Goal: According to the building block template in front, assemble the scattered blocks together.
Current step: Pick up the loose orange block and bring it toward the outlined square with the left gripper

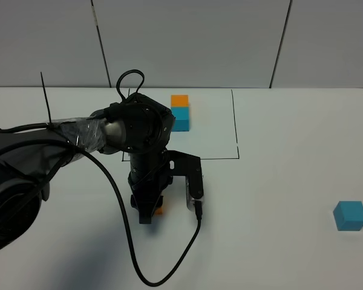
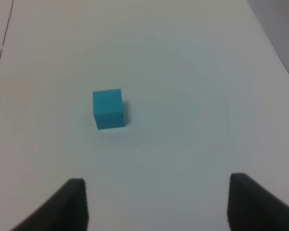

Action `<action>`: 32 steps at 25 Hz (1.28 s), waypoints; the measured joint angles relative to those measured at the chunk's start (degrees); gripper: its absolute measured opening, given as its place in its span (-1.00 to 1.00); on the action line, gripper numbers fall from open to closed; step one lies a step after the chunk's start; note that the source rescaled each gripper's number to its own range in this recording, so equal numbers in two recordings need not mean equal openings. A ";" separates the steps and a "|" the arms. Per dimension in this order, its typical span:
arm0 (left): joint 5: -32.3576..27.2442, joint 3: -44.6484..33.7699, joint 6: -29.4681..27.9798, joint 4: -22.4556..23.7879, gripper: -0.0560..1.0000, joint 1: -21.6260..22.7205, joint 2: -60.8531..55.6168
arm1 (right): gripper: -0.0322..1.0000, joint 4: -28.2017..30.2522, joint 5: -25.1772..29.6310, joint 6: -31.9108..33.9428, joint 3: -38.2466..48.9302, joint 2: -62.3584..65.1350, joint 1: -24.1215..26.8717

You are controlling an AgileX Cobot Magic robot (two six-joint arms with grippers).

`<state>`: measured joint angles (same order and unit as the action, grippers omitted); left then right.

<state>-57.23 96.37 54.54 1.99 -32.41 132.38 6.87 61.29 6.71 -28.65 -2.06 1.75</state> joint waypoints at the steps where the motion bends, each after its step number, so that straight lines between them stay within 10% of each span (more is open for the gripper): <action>1: 0.00 0.00 0.00 0.05 -0.89 -0.05 0.00 | 0.15 0.00 0.00 0.00 0.00 0.00 0.00; 17: -0.33 0.06 3.88 0.33 -0.88 -0.05 0.00 | 0.15 0.00 0.00 0.00 0.00 0.00 0.00; 26: -3.03 0.11 4.04 -1.46 0.74 -0.09 -0.29 | 0.15 0.00 0.00 0.00 0.00 0.00 0.00; 32: -2.71 0.06 4.04 -1.63 0.98 -0.09 -1.35 | 0.15 0.00 0.00 0.00 0.00 0.00 0.00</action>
<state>-59.94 96.43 58.59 0.36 -32.50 131.03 6.87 61.29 6.71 -28.65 -2.06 1.75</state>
